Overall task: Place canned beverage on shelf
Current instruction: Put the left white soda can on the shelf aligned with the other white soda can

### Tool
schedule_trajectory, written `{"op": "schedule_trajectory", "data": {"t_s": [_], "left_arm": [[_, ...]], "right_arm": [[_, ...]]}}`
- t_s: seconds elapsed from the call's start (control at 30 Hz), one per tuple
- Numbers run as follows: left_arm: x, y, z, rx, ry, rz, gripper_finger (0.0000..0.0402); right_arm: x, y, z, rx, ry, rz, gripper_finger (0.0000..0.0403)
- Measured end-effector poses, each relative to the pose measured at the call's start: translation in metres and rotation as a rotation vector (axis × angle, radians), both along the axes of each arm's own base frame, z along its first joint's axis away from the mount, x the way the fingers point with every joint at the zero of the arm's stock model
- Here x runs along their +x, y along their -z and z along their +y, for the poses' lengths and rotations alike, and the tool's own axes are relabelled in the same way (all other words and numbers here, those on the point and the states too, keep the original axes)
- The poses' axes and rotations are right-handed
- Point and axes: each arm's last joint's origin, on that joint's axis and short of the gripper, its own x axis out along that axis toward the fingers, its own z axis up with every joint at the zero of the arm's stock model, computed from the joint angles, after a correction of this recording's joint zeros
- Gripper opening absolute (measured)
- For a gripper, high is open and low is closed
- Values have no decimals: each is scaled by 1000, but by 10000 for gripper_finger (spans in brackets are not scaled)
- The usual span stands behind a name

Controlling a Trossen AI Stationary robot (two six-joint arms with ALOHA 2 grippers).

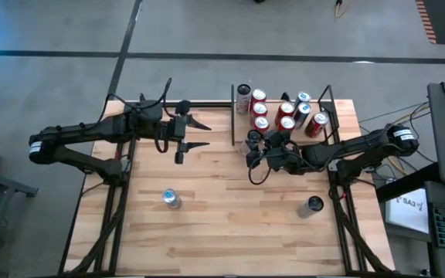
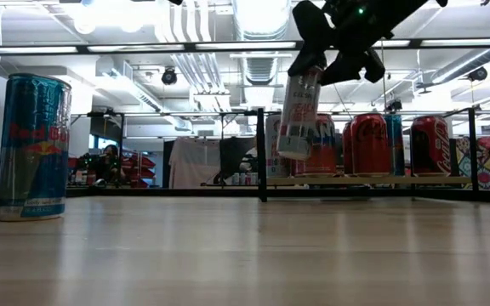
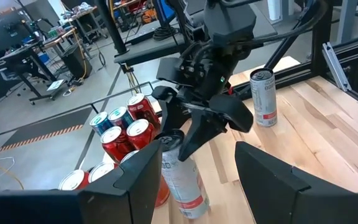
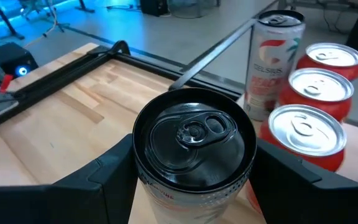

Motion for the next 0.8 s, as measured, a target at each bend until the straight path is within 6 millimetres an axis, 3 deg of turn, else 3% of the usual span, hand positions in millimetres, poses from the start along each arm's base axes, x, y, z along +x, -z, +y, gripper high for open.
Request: {"op": "schedule_trajectory", "data": {"t_s": [0.8], "left_arm": [[1, -1, 0, 2, 0, -10, 190]], "right_arm": [[17, -18, -3, -72, -71, 34, 247]]}}
